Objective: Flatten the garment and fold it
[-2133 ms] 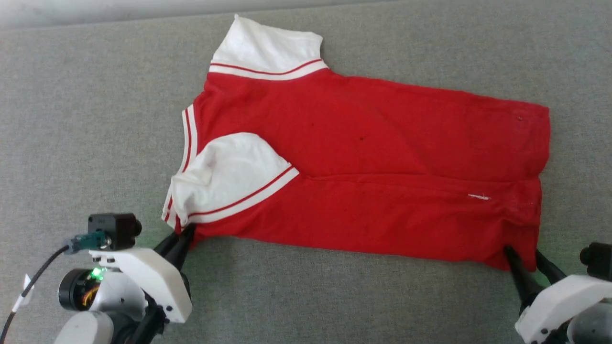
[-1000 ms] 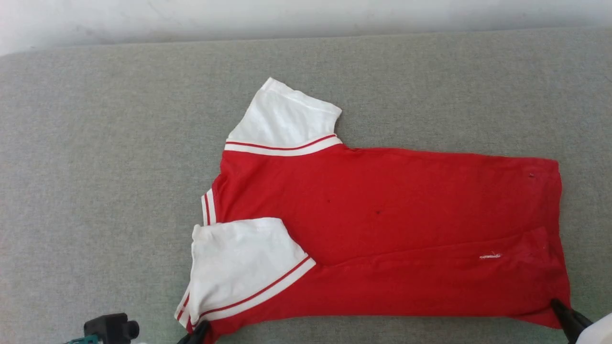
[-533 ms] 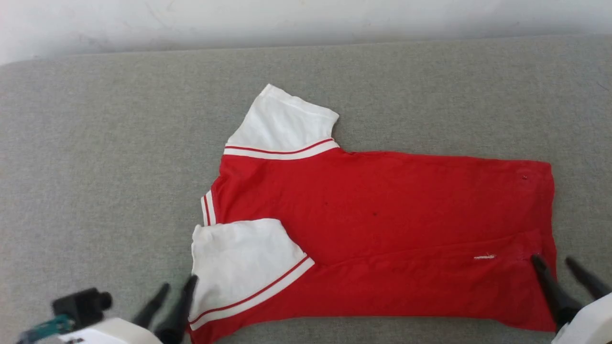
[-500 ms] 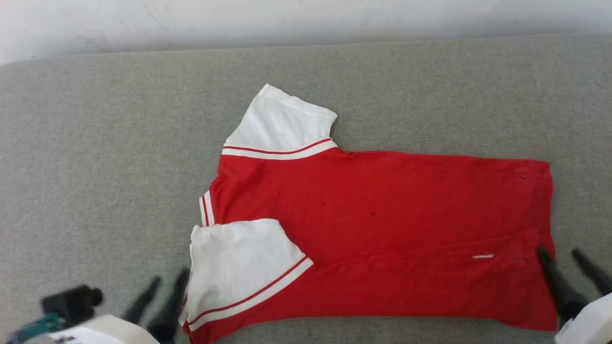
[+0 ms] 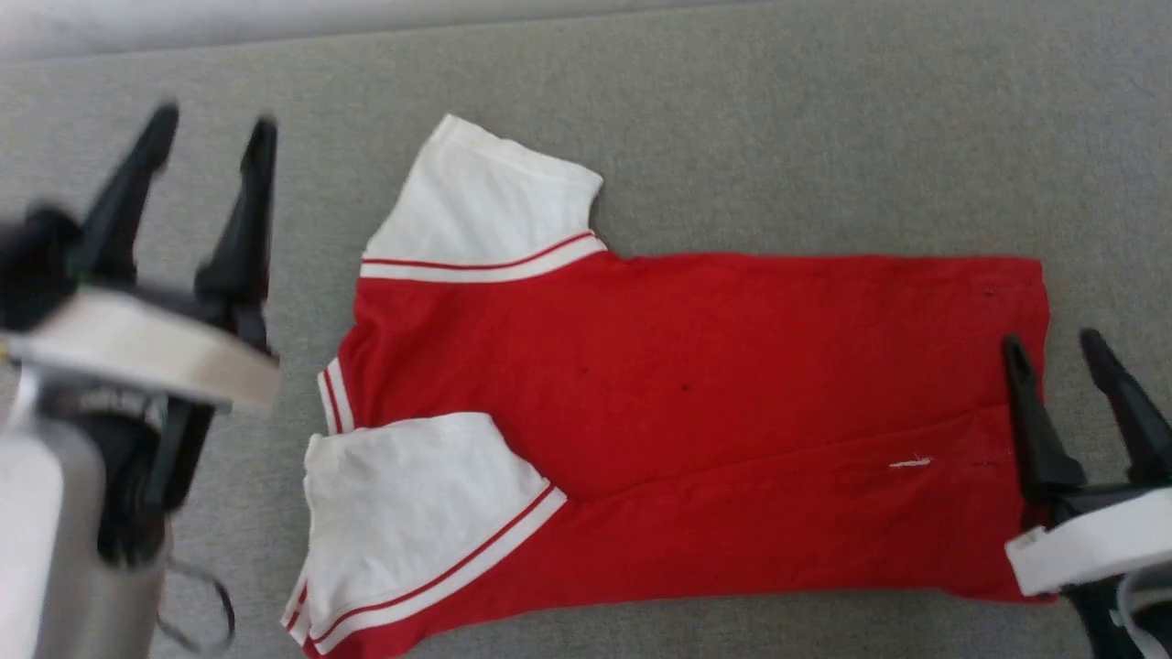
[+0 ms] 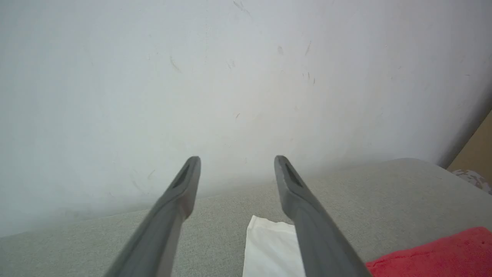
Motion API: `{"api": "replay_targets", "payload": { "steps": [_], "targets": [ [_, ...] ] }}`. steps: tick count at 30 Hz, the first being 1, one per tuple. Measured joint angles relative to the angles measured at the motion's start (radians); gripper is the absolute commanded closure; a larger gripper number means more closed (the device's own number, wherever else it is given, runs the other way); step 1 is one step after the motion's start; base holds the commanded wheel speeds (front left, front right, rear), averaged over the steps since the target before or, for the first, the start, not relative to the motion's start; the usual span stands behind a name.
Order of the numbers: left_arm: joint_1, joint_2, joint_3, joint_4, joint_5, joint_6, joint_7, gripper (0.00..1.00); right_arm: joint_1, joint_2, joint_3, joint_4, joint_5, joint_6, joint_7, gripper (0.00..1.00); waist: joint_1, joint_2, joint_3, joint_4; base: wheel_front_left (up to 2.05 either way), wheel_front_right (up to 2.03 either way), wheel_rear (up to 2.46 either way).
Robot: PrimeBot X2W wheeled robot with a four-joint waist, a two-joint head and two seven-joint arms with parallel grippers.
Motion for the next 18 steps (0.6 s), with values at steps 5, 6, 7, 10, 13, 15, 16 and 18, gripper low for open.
{"api": "replay_targets", "payload": {
  "steps": [5,6,7,10,13,15,16,18],
  "targets": [
    [-0.265,0.021,-0.105,0.14,0.014,-0.084,0.131,0.0,-0.053,0.002,0.051,0.052,-0.005,0.0,-0.035,0.0,0.0001,0.0,0.063,-0.027,0.0,0.0,0.0],
    [-0.301,0.024,-0.124,0.174,0.013,-0.096,0.17,0.0,-0.062,0.002,0.057,0.062,-0.006,0.0,-0.041,0.0,0.0002,0.0,0.075,-0.033,0.0,0.0,0.0],
    [-0.334,0.028,-0.145,0.205,0.014,-0.105,0.211,0.0,-0.068,0.002,0.062,0.071,-0.006,0.0,-0.047,0.0,0.0002,-0.0001,0.088,-0.038,0.0,0.0,0.0],
    [-0.41,0.034,-0.19,0.278,0.008,-0.128,0.3,0.0,-0.089,0.002,0.08,0.096,-0.007,0.0,-0.063,0.0,0.0002,-0.0001,0.124,-0.056,0.0,0.0,0.0],
    [-0.46,0.039,-0.225,0.336,-0.002,-0.144,0.368,0.0,-0.107,0.0,0.096,0.118,-0.007,0.0,-0.075,0.0,0.0001,0.0,0.156,-0.075,0.0,0.0,0.0],
    [-0.476,0.047,-0.237,0.37,-0.008,-0.151,0.404,0.0,-0.119,0.001,0.11,0.131,-0.007,0.0,-0.082,0.0,0.0001,0.0,0.174,-0.089,0.0,0.0,0.0],
    [-0.482,0.051,-0.242,0.384,-0.012,-0.152,0.42,0.0,-0.125,0.001,0.114,0.136,-0.006,0.0,-0.085,0.0,0.0,0.0,0.182,-0.096,0.0,0.0,0.0],
    [-0.492,0.062,-0.25,0.407,-0.014,-0.153,0.453,0.0,-0.137,0.001,0.122,0.145,-0.005,0.0,-0.091,0.0,-0.0001,0.0,0.198,-0.11,0.0,0.0,0.0]
  ]
}}
